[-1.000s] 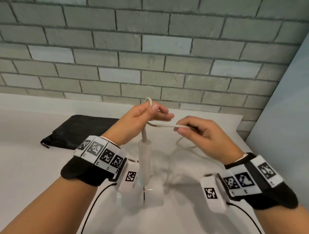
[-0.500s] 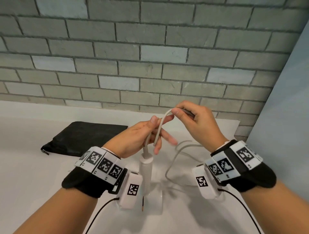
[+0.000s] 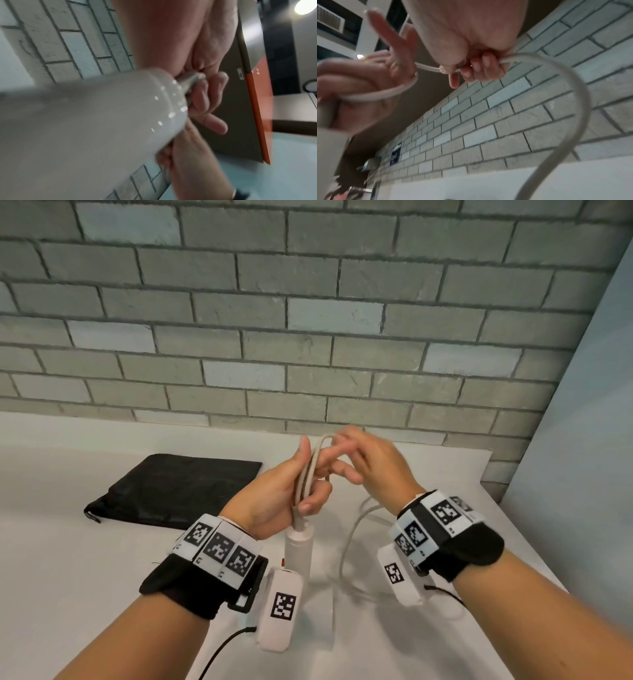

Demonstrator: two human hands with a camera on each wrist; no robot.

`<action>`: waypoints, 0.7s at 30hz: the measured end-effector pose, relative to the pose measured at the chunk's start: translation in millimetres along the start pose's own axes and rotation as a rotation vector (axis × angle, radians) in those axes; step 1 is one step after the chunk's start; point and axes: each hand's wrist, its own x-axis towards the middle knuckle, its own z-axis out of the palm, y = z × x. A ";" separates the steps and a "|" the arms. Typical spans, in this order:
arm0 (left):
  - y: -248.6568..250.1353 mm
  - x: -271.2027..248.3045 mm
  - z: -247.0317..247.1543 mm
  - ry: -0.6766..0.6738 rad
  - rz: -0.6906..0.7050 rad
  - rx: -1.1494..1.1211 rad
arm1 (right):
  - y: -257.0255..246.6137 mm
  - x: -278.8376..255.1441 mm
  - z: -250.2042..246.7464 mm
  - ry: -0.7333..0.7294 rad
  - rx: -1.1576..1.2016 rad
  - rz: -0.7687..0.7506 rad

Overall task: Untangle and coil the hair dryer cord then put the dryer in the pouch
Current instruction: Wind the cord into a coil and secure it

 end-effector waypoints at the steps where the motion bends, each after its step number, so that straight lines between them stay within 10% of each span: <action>1: -0.4 -0.8 -1.4 -0.008 -0.009 -0.036 | 4.8 -5.5 8.4 -0.062 0.027 0.025; 7: 4.3 -1.1 -10.0 0.155 0.069 0.098 | 14.3 -44.1 36.8 -0.369 0.005 0.026; 21: 24.3 2.6 -5.6 0.215 0.044 0.753 | -14.2 -37.0 -34.6 -0.168 0.298 -0.171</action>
